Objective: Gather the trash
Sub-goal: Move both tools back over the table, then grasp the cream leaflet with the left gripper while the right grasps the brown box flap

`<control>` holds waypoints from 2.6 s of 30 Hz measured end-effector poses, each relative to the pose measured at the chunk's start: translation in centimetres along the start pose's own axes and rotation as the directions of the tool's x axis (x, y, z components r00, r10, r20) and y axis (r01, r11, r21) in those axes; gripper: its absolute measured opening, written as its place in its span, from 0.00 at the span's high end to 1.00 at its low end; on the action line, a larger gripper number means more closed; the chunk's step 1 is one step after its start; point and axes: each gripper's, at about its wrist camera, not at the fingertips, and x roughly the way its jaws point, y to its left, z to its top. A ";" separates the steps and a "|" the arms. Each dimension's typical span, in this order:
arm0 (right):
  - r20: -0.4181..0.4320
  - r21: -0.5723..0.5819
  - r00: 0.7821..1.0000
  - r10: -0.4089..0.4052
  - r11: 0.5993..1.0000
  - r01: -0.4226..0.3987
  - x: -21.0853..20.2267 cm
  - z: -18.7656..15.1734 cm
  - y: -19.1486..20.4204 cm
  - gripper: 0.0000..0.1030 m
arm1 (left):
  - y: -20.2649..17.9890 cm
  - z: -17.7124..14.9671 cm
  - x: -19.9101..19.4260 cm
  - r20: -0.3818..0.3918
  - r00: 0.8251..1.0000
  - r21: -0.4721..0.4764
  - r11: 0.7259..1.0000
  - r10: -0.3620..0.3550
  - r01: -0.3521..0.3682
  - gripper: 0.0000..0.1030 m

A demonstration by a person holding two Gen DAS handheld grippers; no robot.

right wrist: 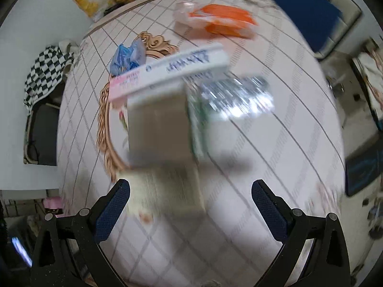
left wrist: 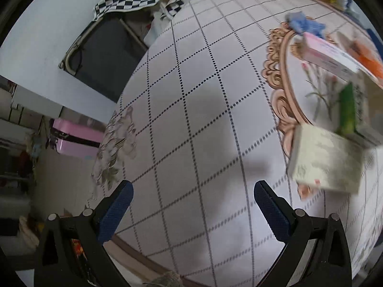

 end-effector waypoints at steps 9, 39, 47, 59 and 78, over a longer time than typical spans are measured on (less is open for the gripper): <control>-0.099 -0.081 0.995 -0.005 0.997 -0.003 6.3 5.1 2.2 0.22 | -3.4 2.5 0.8 0.024 1.000 0.221 0.975 0.012 -0.017 0.00; -0.191 0.020 0.979 -0.074 0.997 0.079 1.9 -3.3 -14.4 0.23 | -17.0 -2.8 -0.7 -0.229 0.962 0.664 0.699 -0.147 0.265 0.23; -0.210 -0.015 0.973 -0.094 0.996 0.093 2.5 -3.6 -12.9 0.23 | -10.8 -2.9 0.8 -0.324 0.882 0.097 0.915 -0.343 0.391 0.20; -0.253 -0.047 0.959 -0.129 0.992 0.121 4.3 -3.6 -11.8 0.14 | -16.9 -6.6 0.5 -0.325 0.929 0.491 0.807 -0.179 0.327 0.21; -0.098 -0.064 0.983 -0.153 0.987 0.147 2.1 -5.8 -10.6 0.28 | -13.0 -10.5 -3.3 -0.114 0.975 0.444 0.868 -0.190 0.221 0.28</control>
